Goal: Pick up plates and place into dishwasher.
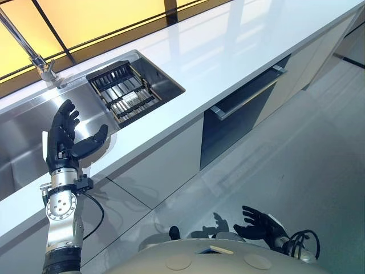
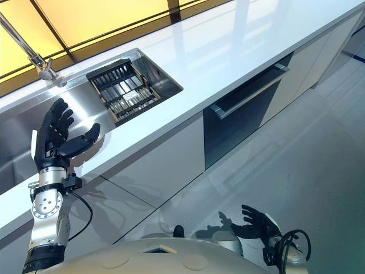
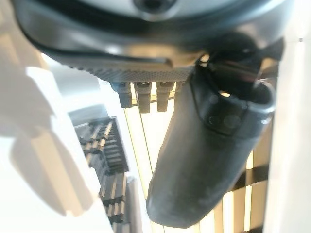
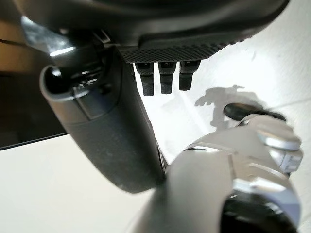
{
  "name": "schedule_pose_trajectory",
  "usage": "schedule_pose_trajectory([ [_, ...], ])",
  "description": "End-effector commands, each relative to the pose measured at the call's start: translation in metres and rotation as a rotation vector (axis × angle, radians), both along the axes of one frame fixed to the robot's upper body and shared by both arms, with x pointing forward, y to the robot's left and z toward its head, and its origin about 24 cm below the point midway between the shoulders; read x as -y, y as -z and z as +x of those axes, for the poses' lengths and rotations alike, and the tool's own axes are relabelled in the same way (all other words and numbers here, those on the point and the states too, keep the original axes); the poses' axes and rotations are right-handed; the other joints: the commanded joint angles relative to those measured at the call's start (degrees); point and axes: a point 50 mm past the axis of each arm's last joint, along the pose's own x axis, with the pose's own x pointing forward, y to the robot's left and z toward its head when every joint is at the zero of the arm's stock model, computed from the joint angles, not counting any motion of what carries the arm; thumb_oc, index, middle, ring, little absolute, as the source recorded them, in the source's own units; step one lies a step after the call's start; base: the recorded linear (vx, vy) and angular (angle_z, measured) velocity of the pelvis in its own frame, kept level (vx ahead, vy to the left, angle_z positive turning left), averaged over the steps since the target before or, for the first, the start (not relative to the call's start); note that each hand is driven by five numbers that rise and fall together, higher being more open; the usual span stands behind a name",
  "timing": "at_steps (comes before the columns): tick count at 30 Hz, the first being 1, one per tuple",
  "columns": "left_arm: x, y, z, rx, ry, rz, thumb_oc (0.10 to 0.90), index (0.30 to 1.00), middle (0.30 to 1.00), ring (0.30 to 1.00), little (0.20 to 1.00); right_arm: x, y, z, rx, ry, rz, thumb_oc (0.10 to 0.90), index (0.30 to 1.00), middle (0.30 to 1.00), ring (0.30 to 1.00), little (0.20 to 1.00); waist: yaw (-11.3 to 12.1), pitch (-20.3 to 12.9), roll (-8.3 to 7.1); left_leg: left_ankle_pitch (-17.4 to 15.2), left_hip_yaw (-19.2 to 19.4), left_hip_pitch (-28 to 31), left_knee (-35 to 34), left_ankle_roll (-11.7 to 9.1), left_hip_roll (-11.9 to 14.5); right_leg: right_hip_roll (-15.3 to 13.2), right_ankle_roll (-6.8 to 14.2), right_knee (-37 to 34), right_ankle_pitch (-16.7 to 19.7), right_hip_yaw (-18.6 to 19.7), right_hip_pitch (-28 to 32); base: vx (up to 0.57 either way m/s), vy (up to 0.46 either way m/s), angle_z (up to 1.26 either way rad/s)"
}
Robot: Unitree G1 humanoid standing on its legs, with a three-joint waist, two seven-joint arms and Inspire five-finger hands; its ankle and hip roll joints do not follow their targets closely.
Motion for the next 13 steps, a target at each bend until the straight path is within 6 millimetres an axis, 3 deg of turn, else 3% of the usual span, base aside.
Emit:
schedule_pose_trajectory([
  [1, -0.008, -0.052, 0.023, 0.268, -0.009, 0.064, 0.800, 0.900, 0.900, 0.900, 0.900, 0.006, 0.000, 0.006, 0.005, -0.122, -0.112, 0.800, 0.900, 0.900, 0.900, 0.900, 0.35, -2.08, 0.12, -7.72, 2.88, 1.27, 0.27, 1.33, -4.05, 2.57, 0.55, -0.91, 1.11, -1.09, -2.55, -0.04, -0.100, -0.04],
  [9, -0.003, -0.064, 0.029, 0.359, -0.031, 0.028, 0.800, 0.900, 0.900, 0.900, 0.900, 0.014, 0.009, -0.024, -0.094, -0.064, -0.178, 0.800, 0.900, 0.900, 0.900, 0.900, 0.58, -2.70, -0.54, -7.72, 3.64, 0.70, 0.27, 0.79, -3.21, 3.31, 0.56, -3.30, 1.91, -1.48, -1.87, -0.05, -0.108, -0.06],
  [13, -0.003, -0.065, 0.030, 0.361, -0.042, 0.022, 0.800, 0.900, 0.900, 0.900, 0.900, 0.012, 0.010, -0.025, -0.092, -0.038, -0.165, 0.800, 0.900, 0.900, 0.900, 0.900, 0.67, -2.87, -0.76, -7.83, 3.42, 0.72, 0.27, 0.76, -3.12, 3.81, 0.39, -3.79, 1.94, -1.13, -1.57, -0.04, -0.075, -0.05],
])
